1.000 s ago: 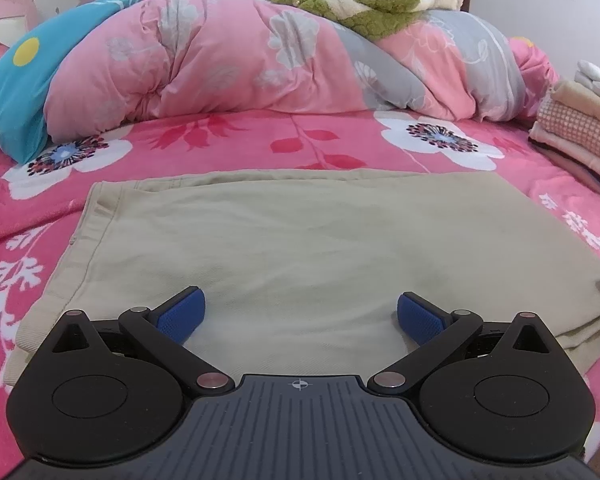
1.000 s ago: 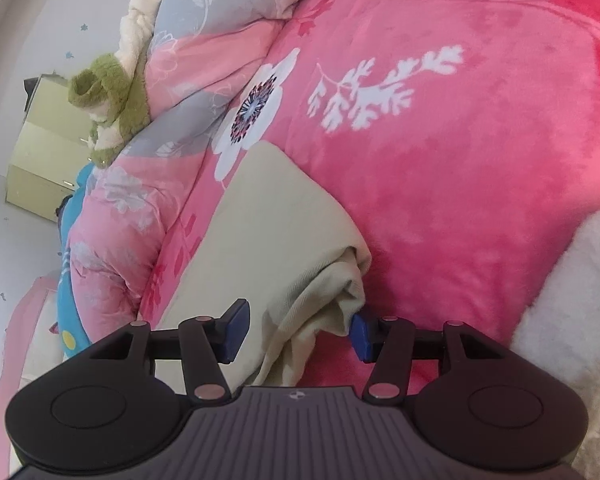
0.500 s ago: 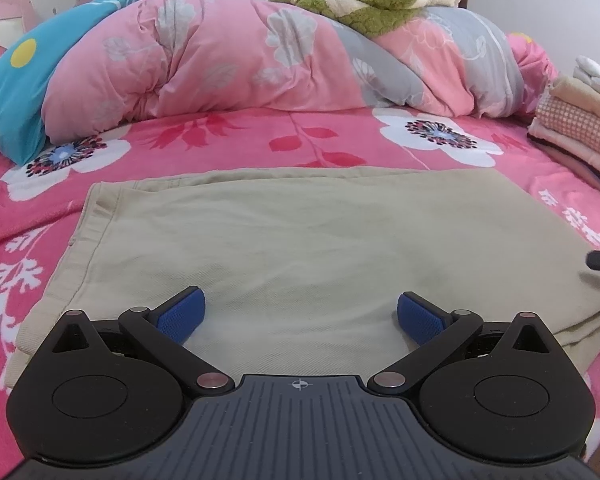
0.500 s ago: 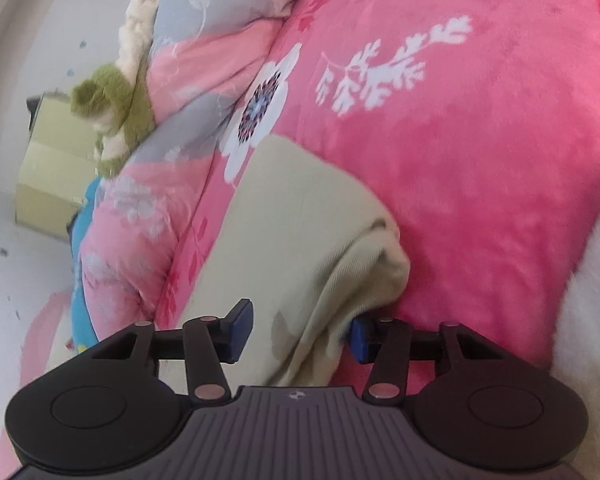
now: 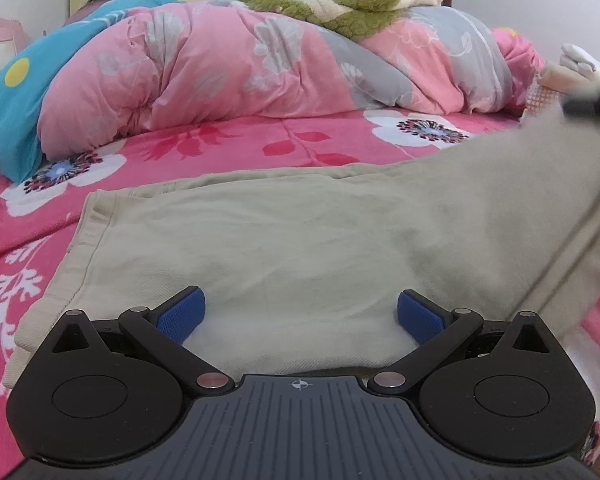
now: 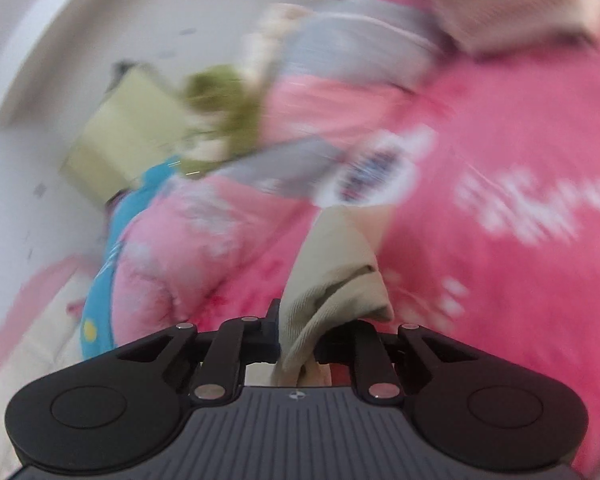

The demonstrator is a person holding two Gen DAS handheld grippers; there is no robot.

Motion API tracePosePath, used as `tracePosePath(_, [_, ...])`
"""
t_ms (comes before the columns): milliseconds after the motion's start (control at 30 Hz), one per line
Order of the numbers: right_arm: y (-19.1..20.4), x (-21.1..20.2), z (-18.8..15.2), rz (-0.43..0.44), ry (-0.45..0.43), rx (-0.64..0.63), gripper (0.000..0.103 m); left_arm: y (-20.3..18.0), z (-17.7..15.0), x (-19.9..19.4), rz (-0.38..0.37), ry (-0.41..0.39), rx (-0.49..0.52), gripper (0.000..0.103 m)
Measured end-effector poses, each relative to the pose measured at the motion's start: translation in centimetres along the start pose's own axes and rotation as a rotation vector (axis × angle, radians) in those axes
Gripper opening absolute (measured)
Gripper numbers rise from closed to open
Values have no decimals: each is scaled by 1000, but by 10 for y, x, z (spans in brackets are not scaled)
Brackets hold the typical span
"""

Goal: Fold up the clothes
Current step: 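Lift the gripped trousers edge with the right gripper and fold it over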

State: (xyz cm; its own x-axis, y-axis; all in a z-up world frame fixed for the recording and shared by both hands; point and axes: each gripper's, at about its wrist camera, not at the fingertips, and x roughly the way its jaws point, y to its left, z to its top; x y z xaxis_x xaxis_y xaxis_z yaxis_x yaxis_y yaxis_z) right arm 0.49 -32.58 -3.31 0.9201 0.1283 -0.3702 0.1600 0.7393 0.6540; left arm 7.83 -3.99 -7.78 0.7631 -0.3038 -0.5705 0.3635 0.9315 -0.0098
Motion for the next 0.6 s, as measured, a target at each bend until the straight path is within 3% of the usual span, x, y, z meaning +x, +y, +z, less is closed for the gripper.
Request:
tracePosePath(267, [84,18,-5,188,22,-290,15,2,-2,0,-12,-14,4,103])
tracePosePath(433, [113,29,-15,283,76,-377,15,15,3,-10,-65,-27,-24,103])
tracePosePath(533, [121,29,-18,319,90,-414,14,34,24,-32,-74,-136,-70,103])
tracePosePath(600, [118,28,-19,333,97,-406,14,38,44,-28,-82,-151,-43,103])
